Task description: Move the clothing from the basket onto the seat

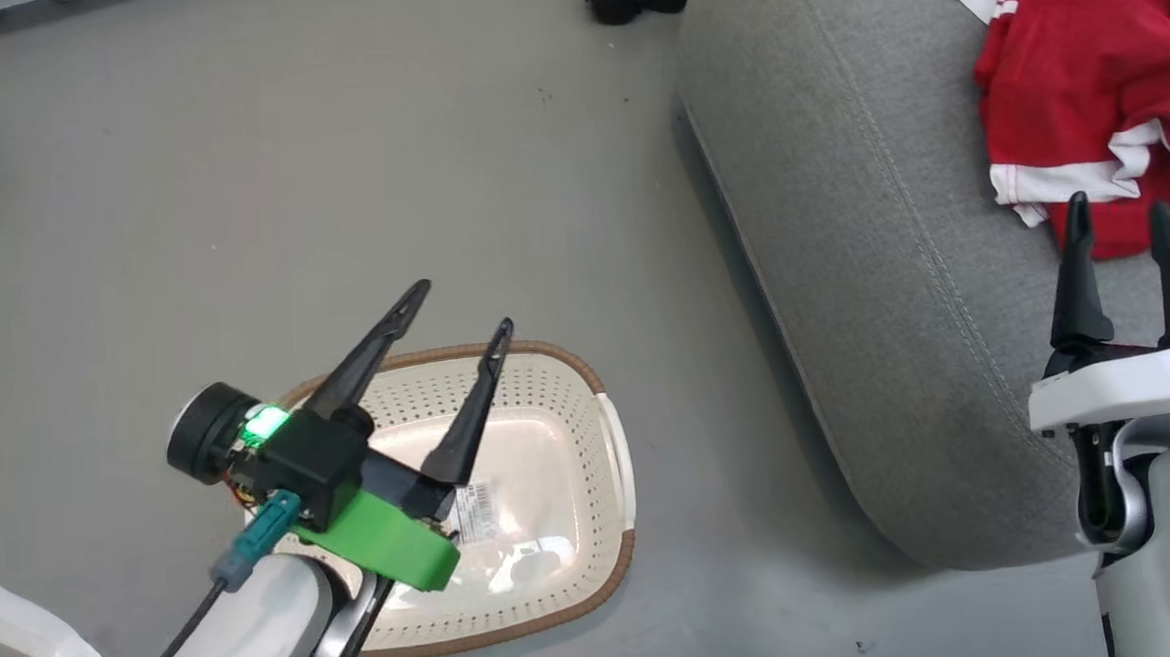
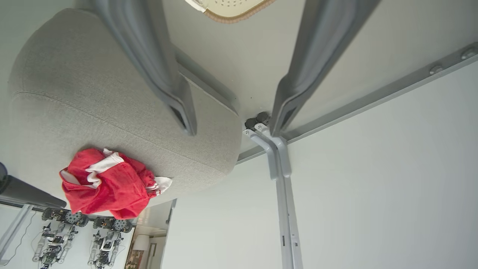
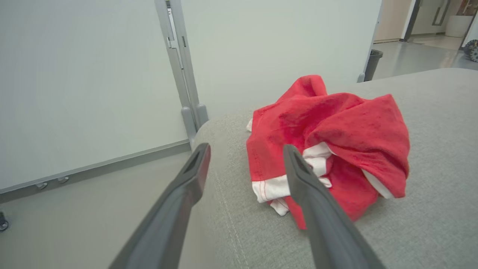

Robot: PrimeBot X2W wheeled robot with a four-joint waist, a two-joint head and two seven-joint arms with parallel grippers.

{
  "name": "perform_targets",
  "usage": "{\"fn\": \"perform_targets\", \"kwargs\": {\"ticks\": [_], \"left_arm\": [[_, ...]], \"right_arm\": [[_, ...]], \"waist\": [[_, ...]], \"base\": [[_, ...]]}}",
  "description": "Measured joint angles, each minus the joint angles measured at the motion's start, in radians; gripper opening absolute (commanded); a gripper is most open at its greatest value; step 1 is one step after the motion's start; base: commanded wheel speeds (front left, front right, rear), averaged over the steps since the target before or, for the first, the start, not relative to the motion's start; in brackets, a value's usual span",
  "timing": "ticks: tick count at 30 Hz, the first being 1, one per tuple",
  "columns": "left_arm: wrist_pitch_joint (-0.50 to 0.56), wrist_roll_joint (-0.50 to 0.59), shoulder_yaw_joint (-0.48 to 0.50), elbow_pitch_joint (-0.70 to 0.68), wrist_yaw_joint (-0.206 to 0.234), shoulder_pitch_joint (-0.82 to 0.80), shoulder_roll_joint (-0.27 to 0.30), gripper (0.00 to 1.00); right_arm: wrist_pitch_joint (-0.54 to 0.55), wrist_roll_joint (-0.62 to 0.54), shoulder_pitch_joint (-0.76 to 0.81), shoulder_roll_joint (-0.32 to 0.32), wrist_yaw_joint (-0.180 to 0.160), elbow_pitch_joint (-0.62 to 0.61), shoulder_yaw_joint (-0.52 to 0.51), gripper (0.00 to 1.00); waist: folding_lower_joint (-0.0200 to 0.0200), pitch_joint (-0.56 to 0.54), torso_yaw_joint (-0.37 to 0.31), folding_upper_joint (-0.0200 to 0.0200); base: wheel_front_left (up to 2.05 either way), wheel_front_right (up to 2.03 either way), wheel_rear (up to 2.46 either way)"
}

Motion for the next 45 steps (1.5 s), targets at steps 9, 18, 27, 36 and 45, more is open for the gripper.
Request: {"fn": "perform_targets", "kwargs": {"ticks": [9,18,27,36,45], "left_arm": [[-0.014,-0.025,0.170,0.048,0.040,0.073,-0.036,1.00],[-0.014,0.024,0.400,0.098,0.028,0.200,-0.091,1.00],[-0.014,0.092,0.526,0.167,-0.041,0.323,-0.154,1.00],[-0.014,0.169,0.567,0.195,-0.078,0.412,-0.194,1.00],[-0.014,0.220,0.592,0.215,-0.100,0.437,-0.219,1.00]], "right_arm": [[0.007,-0.044,0.093,0.029,0.000,-0.107,0.110,1.00],[0.034,-0.064,0.158,0.034,0.000,-0.156,0.188,1.00],[0.068,-0.063,0.256,0.035,0.000,-0.185,0.214,1.00],[0.108,-0.058,0.352,0.035,0.000,-0.237,0.212,1.00],[0.135,-0.059,0.390,0.035,0.000,-0.266,0.212,1.00]], "waist": [[0.0000,-0.059,0.124,0.0000],[0.0000,-0.127,0.227,0.0000],[0.0000,-0.228,0.266,0.0000],[0.0000,-0.323,0.278,0.0000],[0.0000,-0.370,0.283,0.0000]], "base": [[0.00,0.00,0.00],[0.00,0.00,0.00],[0.00,0.00,0.00],[0.00,0.00,0.00],[0.00,0.00,0.00]]}}
